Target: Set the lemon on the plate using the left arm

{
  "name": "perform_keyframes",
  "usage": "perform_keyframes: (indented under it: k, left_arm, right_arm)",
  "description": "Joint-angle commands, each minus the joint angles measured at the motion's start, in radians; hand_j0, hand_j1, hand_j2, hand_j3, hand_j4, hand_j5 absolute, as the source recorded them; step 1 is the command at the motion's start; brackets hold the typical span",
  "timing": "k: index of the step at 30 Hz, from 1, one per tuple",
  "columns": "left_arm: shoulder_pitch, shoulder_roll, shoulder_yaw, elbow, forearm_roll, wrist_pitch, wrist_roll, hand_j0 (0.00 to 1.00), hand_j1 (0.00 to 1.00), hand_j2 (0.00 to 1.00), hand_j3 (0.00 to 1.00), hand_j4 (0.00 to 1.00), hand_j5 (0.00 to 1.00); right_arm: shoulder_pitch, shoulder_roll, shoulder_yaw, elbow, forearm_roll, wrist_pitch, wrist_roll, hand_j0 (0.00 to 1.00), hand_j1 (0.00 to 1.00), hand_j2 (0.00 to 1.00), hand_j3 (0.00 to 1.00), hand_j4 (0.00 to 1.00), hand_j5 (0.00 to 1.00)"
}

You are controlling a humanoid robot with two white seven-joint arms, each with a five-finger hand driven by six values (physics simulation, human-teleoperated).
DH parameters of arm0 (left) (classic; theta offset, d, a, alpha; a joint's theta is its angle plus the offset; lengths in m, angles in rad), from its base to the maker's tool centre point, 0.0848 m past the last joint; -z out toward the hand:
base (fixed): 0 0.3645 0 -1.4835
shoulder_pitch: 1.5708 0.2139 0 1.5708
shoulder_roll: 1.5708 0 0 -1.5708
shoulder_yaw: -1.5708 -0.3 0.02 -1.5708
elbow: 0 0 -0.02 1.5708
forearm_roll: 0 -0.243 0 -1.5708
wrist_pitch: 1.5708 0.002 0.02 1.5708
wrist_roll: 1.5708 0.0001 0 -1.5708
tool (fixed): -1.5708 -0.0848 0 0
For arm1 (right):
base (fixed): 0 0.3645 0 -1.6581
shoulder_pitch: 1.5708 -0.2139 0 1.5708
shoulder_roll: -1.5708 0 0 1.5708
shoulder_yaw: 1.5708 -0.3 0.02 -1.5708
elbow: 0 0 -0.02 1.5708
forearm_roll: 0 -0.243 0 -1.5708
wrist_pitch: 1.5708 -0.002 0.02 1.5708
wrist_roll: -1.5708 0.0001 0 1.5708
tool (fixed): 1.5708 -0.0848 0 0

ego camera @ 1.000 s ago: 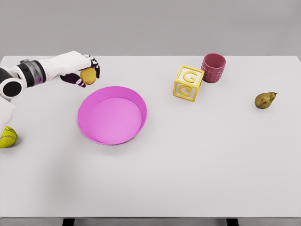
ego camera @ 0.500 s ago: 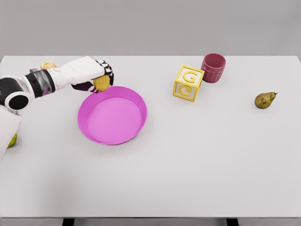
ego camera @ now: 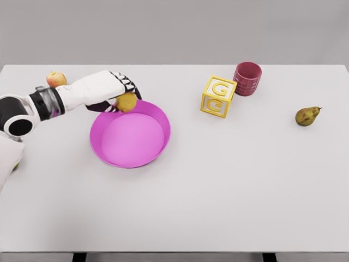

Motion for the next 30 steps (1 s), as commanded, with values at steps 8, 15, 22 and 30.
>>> perform_keyframes:
  k: [8, 15, 22, 30]
  left_arm:
    - [0.002, 0.028, 0.010, -0.019, 0.053, 0.003, 0.001, 1.00, 1.00, 1.00, 1.00, 1.00, 1.00]
    - [0.072, 0.261, 0.007, -0.087, 0.338, 0.003, 0.001, 1.00, 1.00, 1.00, 1.00, 1.00, 1.00]
    - [0.089, 0.350, 0.013, -0.076, 0.369, 0.003, 0.001, 1.00, 1.00, 1.00, 1.00, 1.00, 1.00]
    - [0.110, 0.373, 0.028, -0.064, 0.366, 0.003, 0.001, 1.00, 1.00, 1.00, 1.00, 1.00, 1.00]
  right_arm:
    - [0.000, 0.000, 0.000, 0.001, 0.000, 0.000, 0.000, 1.00, 1.00, 1.00, 1.00, 1.00, 1.00]
    - [0.000, 0.000, 0.000, 0.001, 0.000, 0.000, 0.000, 1.00, 1.00, 1.00, 1.00, 1.00, 1.00]
    - [0.000, 0.000, 0.000, 0.001, 0.000, 0.000, 0.000, 1.00, 1.00, 1.00, 1.00, 1.00, 1.00]
    - [0.000, 0.000, 0.000, 0.001, 0.000, 0.000, 0.000, 1.00, 1.00, 1.00, 1.00, 1.00, 1.00]
